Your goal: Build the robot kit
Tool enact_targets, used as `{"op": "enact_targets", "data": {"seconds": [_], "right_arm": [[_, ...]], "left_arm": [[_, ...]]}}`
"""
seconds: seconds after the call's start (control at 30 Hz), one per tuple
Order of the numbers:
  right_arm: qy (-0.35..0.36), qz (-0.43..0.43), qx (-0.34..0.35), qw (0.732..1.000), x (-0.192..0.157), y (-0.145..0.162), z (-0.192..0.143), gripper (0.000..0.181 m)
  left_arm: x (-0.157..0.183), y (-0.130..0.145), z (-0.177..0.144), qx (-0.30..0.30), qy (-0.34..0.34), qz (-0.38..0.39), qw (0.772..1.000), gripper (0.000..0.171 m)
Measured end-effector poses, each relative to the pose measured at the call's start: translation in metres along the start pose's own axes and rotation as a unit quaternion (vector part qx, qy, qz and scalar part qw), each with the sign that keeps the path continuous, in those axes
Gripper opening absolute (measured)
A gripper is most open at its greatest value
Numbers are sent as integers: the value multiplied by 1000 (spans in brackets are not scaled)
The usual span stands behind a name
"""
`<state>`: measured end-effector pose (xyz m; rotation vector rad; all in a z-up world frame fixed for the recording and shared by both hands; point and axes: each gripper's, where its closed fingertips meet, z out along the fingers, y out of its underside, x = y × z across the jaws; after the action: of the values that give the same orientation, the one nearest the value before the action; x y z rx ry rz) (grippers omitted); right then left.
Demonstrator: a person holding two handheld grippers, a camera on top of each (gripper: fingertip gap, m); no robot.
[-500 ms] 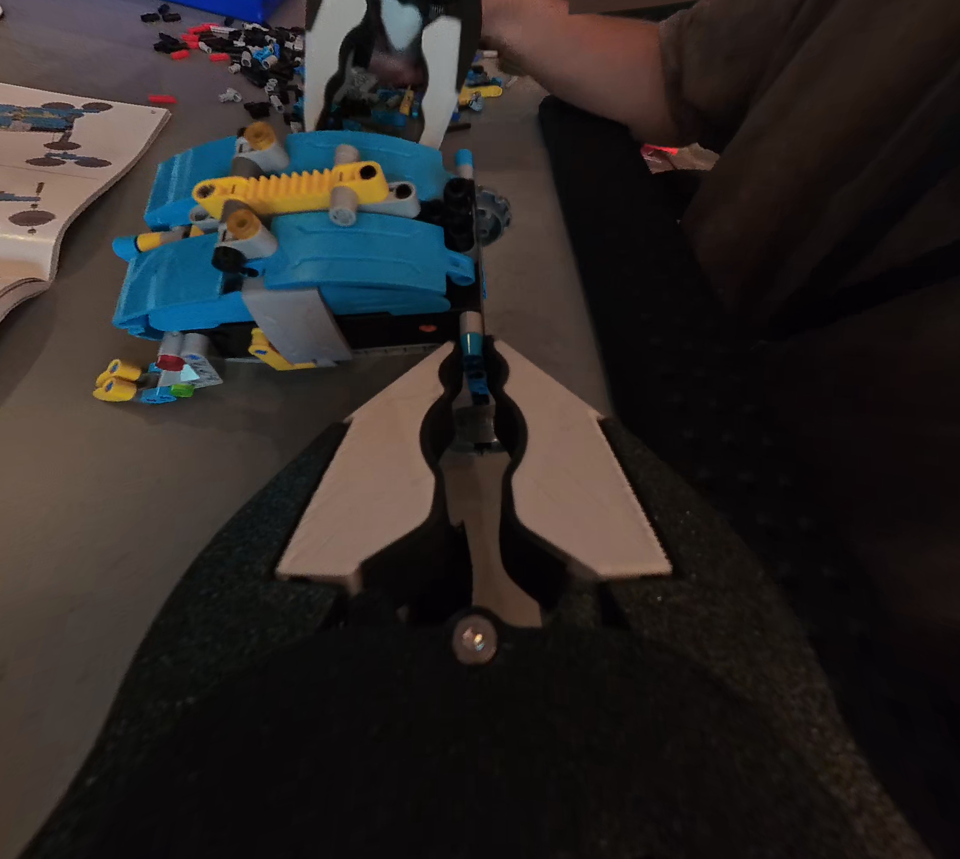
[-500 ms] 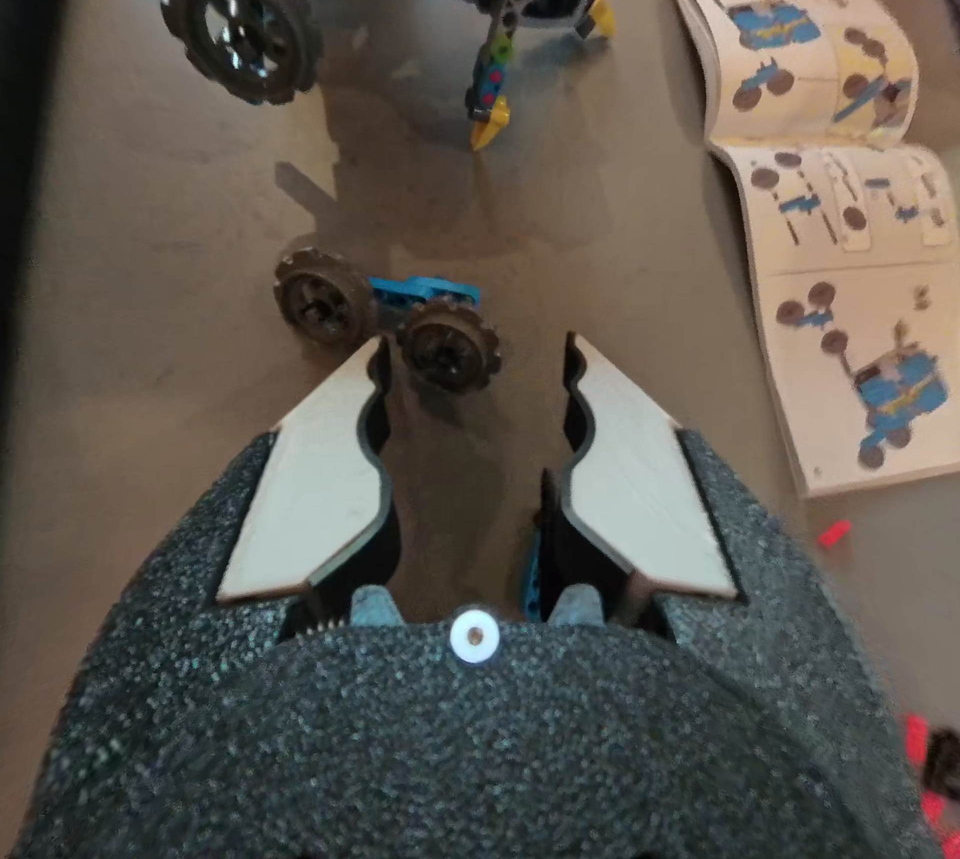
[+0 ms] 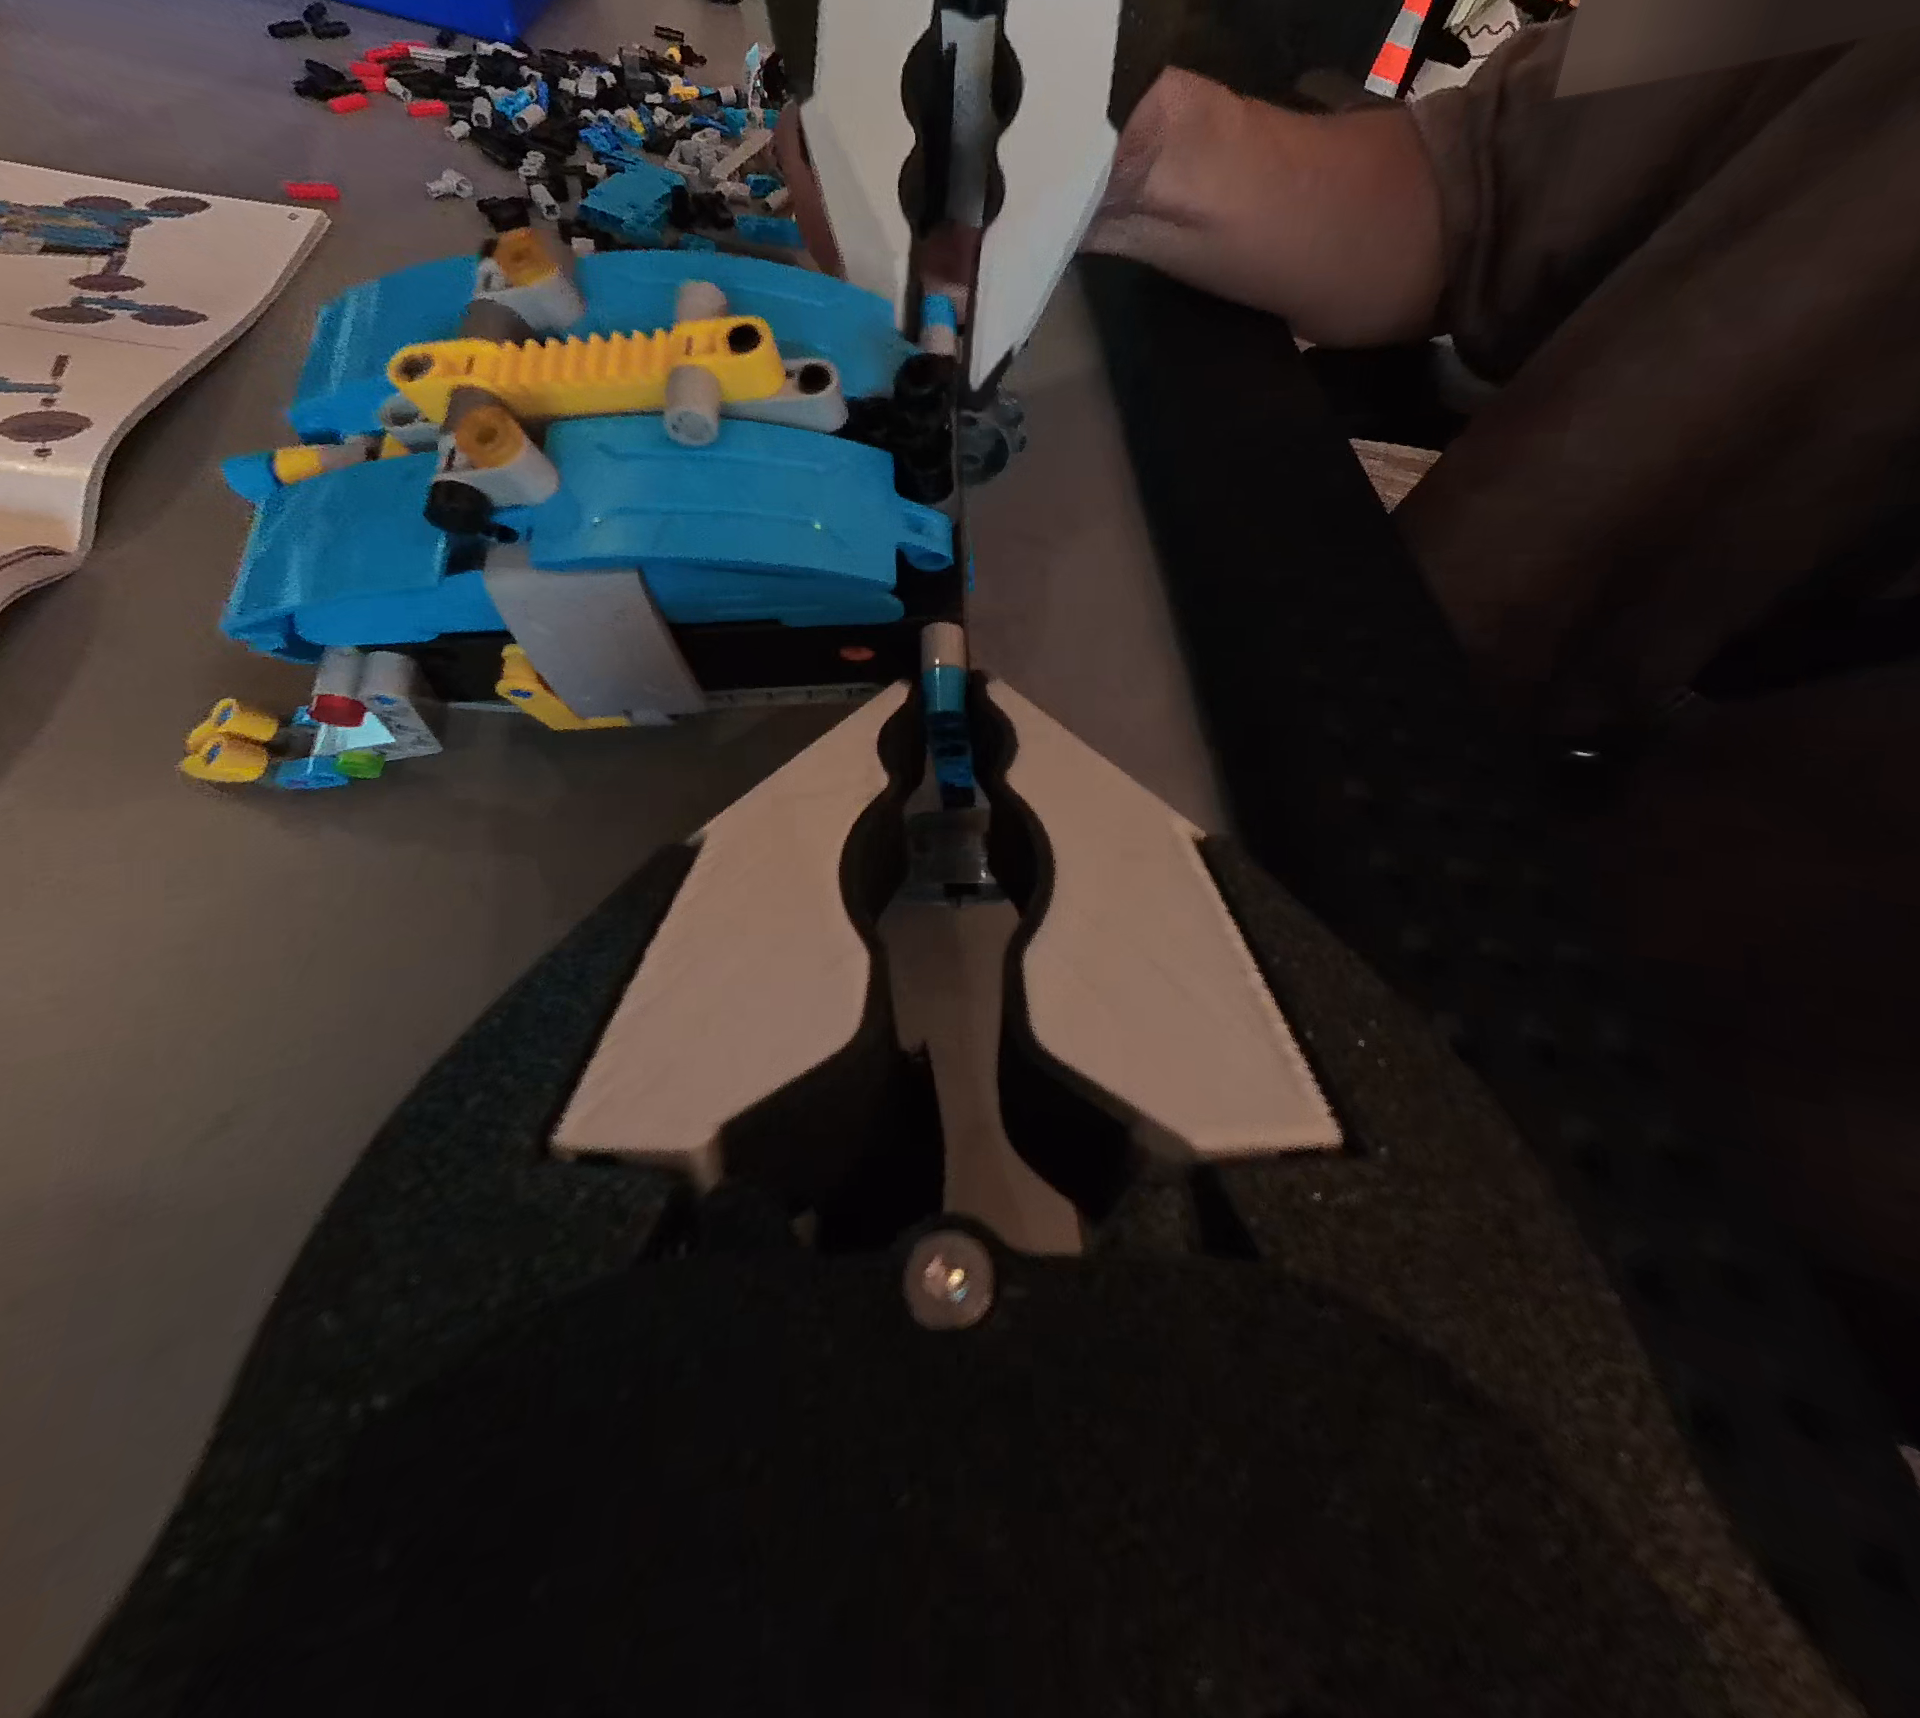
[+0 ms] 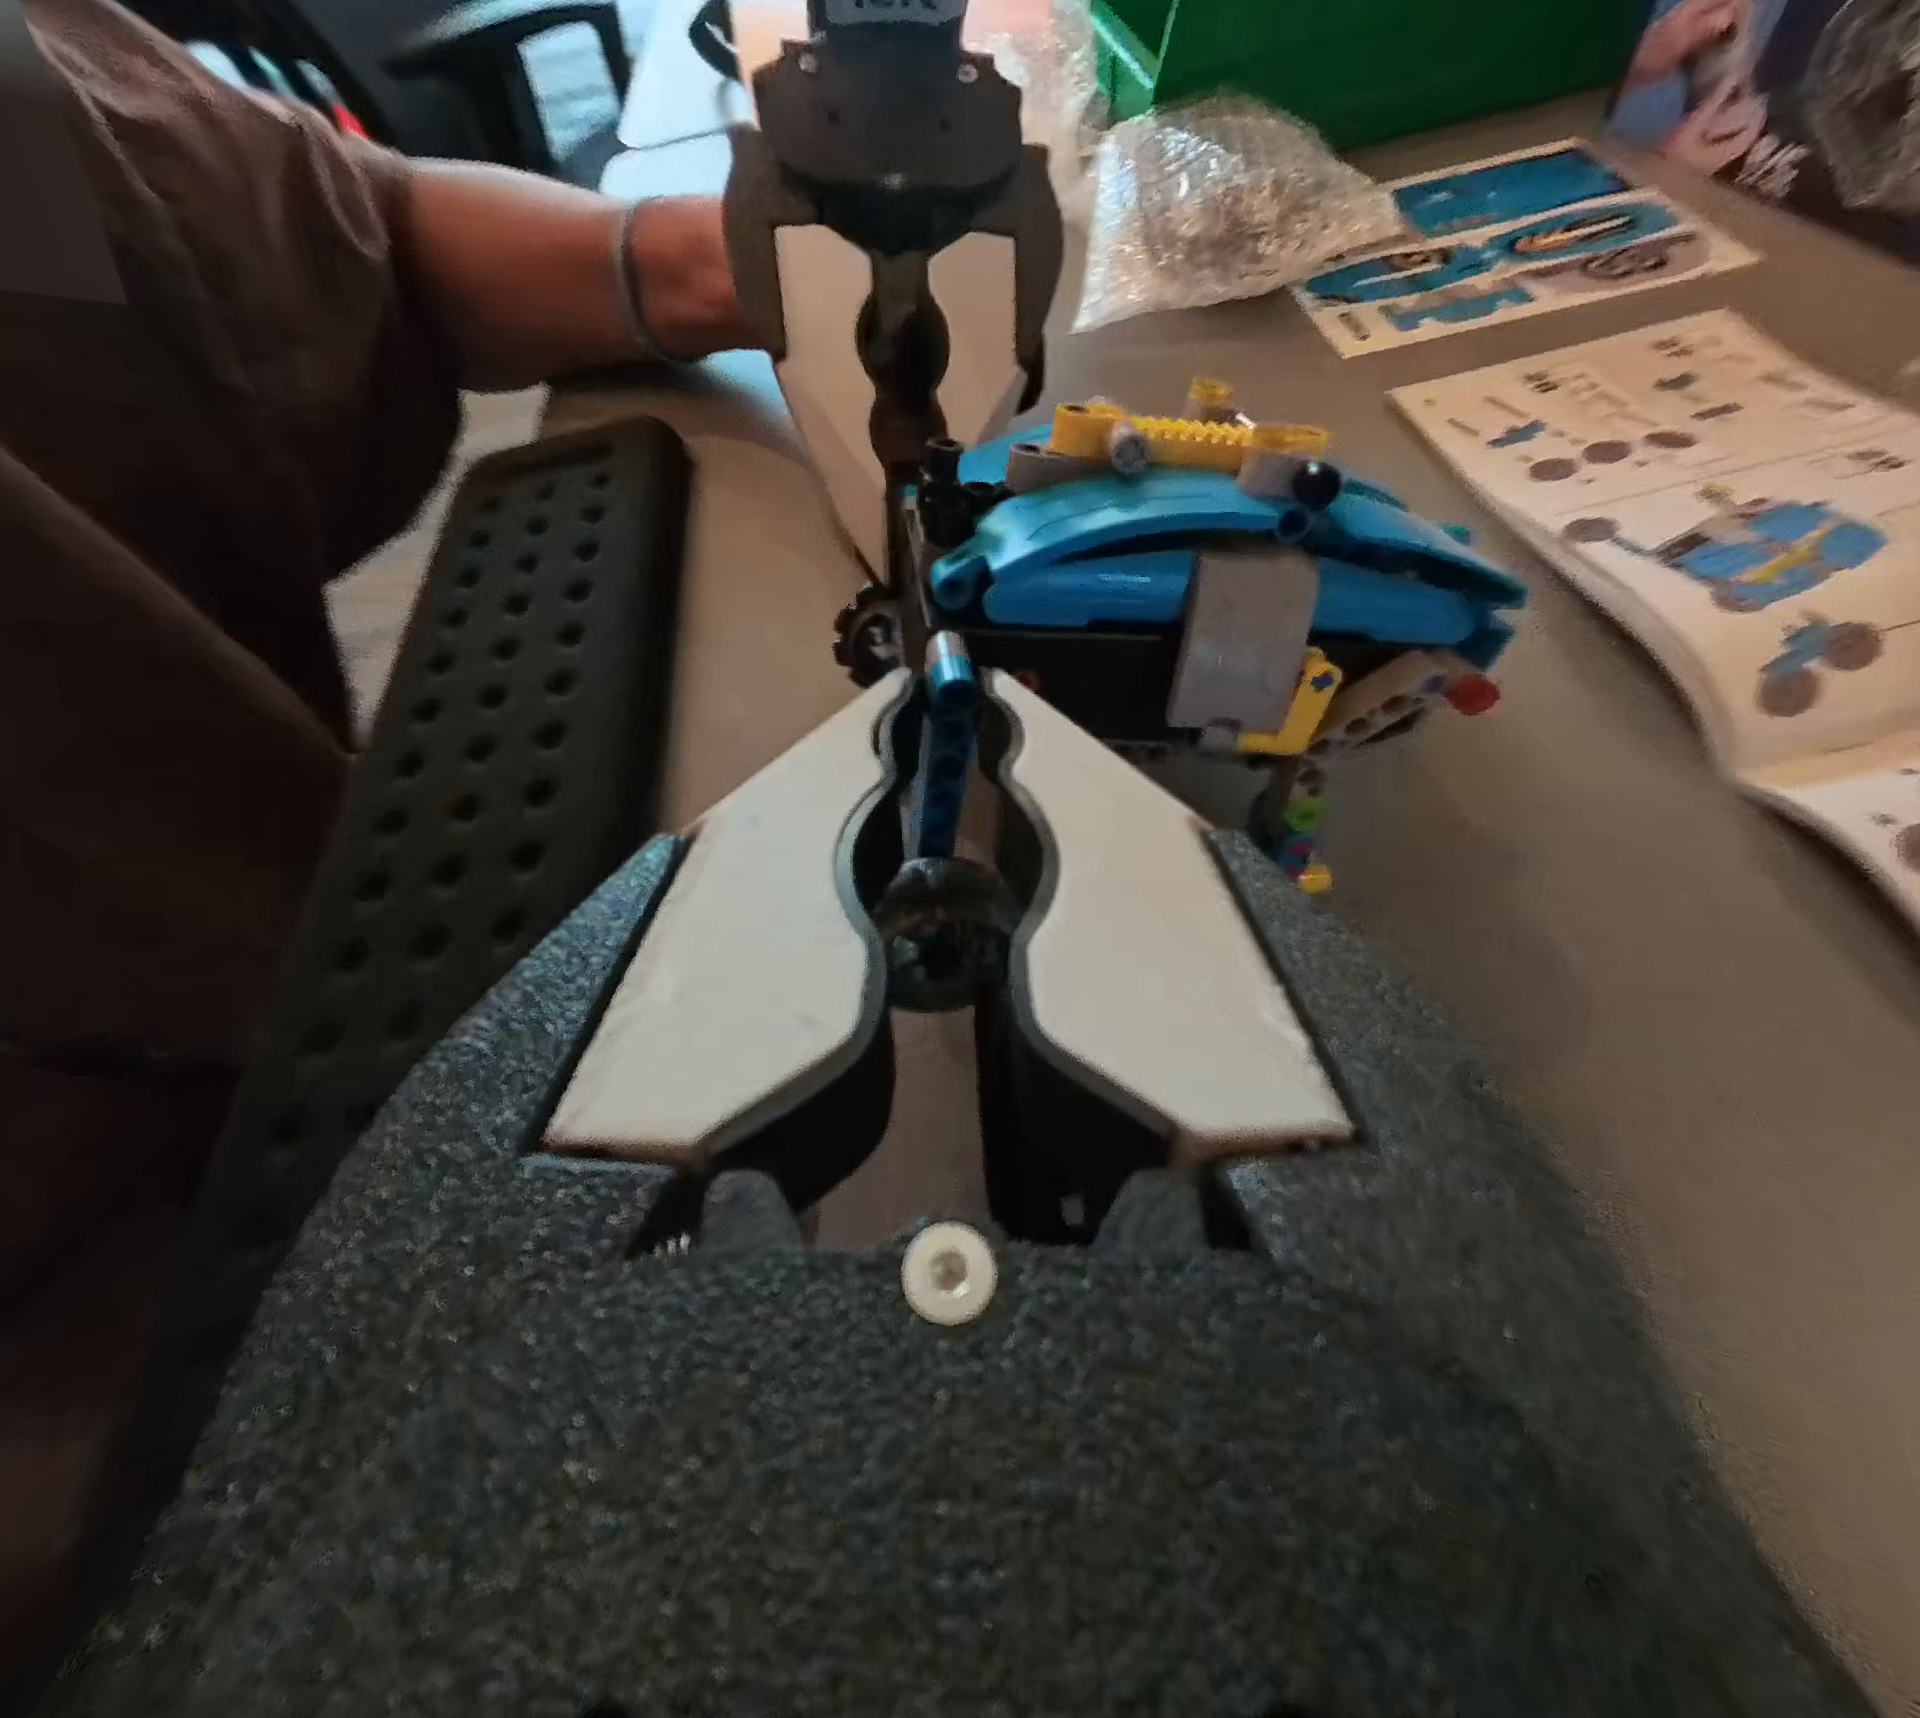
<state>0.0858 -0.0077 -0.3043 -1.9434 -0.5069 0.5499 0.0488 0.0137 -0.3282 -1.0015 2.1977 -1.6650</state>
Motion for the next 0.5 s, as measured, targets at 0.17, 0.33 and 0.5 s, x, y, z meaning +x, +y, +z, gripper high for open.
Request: {"op": "enact_targets", "data": {"seconds": [0.17,0.33,0.5], "right_arm": [[-48,31,17,998,-7,1,-2,8],[-65,42,26,997,-8,6,-8,7],[-71,39,27,996,-9,10,-11,7]], "left_arm": [[6,1,1,-1,12,14,1000,7],[7,-3,4,10,10,20,1000,6],[8,-5,6,15,13,23,1000,6]]}}
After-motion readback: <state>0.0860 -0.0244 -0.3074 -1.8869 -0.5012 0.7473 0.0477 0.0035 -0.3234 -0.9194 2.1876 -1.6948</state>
